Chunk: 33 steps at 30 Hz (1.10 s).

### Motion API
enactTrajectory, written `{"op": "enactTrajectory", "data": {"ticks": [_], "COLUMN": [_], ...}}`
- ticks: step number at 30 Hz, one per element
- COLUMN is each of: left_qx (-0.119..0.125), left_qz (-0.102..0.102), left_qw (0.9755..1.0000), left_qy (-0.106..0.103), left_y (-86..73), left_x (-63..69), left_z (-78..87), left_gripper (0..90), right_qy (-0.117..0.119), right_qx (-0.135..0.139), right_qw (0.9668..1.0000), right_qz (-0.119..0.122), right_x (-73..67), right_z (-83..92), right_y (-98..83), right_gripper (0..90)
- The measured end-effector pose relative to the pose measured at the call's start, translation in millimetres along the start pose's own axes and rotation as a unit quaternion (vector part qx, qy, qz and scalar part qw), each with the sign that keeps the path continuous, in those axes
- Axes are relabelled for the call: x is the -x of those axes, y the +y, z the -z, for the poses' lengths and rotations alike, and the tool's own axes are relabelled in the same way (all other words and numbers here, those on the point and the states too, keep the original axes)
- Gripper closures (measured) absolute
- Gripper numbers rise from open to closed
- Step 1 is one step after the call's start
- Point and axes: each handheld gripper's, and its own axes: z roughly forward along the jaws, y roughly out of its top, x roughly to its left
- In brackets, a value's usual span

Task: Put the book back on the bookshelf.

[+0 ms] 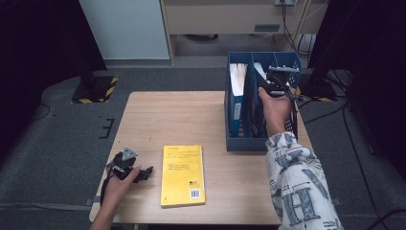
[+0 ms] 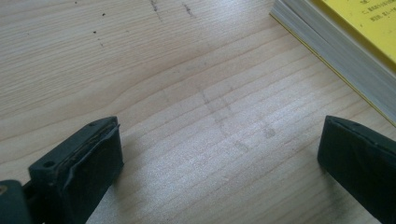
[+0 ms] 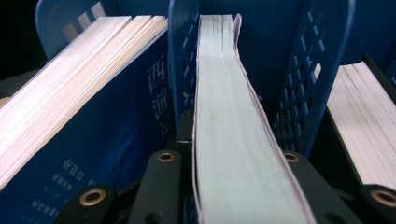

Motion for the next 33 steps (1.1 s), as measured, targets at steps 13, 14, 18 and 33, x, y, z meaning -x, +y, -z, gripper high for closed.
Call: {"op": "enactTrajectory", "data": {"ticks": [13, 14, 18, 33], "left_qx": [0.000, 0.000, 0.000, 0.002], "left_qz": [0.000, 0.000, 0.000, 0.002], "left_qw": [1.0000, 1.0000, 1.0000, 1.0000], "left_qy": [0.000, 0.000, 0.000, 0.000], "left_y": [0.0, 0.0, 0.0, -0.1], "left_x": [0.0, 0.0, 0.1, 0.6], "left_z": [0.0, 0.0, 0.0, -0.2], "left_gripper": [0.0, 0.0, 0.0, 0.0], "right_qy": [0.014, 0.016, 0.019, 0.039], "right_qx": [-0.029, -0.032, -0.041, -0.037], "right_qw": [0.9995, 0.9994, 0.9990, 0.9985], "right_qz": [0.001, 0.000, 0.002, -0.001], "right_x": [3.8, 3.6, 3.9, -1.0], "right_z": [16.8, 18.5, 22.4, 26.0], "right_y": [-12.1, -13.4, -16.9, -8.8], "right_gripper": [72.1, 71.9, 71.6, 66.2]}}
